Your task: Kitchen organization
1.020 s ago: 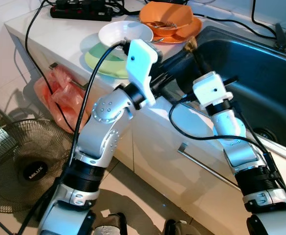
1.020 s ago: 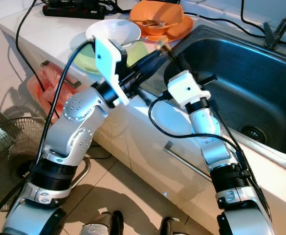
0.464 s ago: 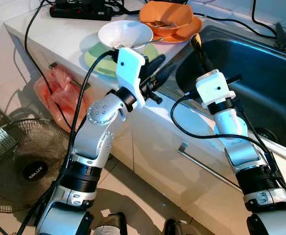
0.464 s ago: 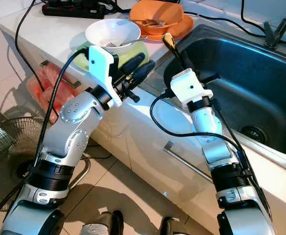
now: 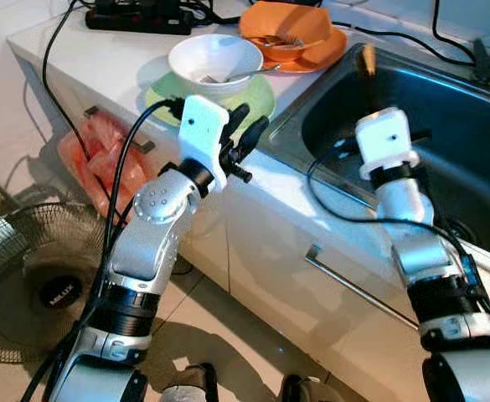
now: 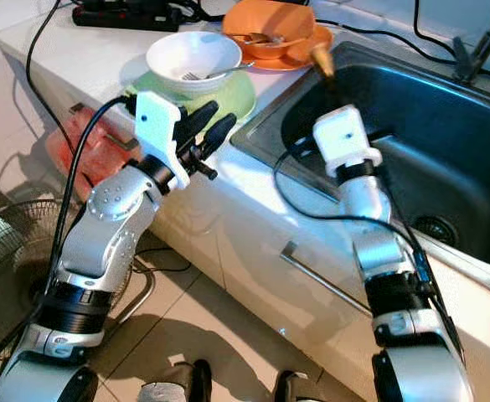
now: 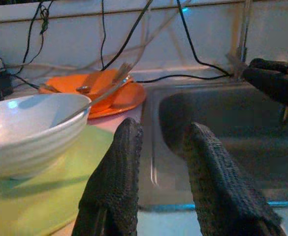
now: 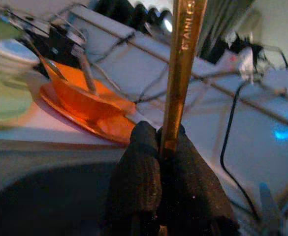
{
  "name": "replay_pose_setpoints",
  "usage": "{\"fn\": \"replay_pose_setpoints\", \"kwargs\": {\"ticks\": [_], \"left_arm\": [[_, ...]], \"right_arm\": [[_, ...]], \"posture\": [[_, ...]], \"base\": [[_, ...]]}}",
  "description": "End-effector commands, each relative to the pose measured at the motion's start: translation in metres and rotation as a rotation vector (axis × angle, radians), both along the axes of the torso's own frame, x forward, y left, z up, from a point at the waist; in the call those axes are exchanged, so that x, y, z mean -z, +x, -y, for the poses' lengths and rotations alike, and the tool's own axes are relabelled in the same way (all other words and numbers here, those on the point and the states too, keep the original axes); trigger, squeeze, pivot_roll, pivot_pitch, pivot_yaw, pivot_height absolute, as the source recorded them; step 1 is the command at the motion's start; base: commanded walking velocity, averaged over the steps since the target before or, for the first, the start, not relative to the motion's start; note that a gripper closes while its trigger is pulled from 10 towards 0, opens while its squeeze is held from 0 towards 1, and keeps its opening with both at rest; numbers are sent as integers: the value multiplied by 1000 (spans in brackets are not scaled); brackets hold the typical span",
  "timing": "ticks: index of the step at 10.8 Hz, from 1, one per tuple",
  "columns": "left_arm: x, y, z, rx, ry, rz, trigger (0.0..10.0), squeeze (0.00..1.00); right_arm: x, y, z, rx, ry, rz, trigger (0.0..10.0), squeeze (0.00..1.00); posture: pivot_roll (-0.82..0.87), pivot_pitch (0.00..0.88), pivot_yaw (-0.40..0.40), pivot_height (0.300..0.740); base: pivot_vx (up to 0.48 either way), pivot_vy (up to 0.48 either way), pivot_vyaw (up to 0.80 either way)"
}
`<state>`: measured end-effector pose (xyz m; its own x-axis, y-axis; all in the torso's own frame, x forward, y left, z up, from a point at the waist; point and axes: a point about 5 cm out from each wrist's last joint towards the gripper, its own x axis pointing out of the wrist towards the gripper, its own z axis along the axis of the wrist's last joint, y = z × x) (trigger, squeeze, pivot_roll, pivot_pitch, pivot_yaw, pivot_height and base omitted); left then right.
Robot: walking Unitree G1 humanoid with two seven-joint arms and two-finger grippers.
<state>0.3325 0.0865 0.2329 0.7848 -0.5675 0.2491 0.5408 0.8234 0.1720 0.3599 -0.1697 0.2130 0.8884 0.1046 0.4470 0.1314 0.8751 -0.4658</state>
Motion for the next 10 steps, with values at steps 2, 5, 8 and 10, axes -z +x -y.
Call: {"fn": "replay_pose_setpoints", "kwargs": {"ticks": [2,5,8,10], "left_arm": [[11,-3,0,-14,27,-32,10000,0],[20,-6,0,-15,36,-60,10000,0],[30,-4,-1,-58,-2,-84,10000,0],[29,-3,3,-53,0,-80,10000,0]], "right_arm": [[-2,10,12,49,107,-57,0,0],[3,26,26,116,264,-205,10000,0],[23,37,21,109,343,-402,10000,0],[33,39,21,124,380,-467,10000,0]], "posture": [[57,161,12,740],[56,161,10,740],[56,158,8,740],[56,154,3,740]], "base": [[0,0,0],[0,0,0],[0,0,0],[0,0,0]]}}
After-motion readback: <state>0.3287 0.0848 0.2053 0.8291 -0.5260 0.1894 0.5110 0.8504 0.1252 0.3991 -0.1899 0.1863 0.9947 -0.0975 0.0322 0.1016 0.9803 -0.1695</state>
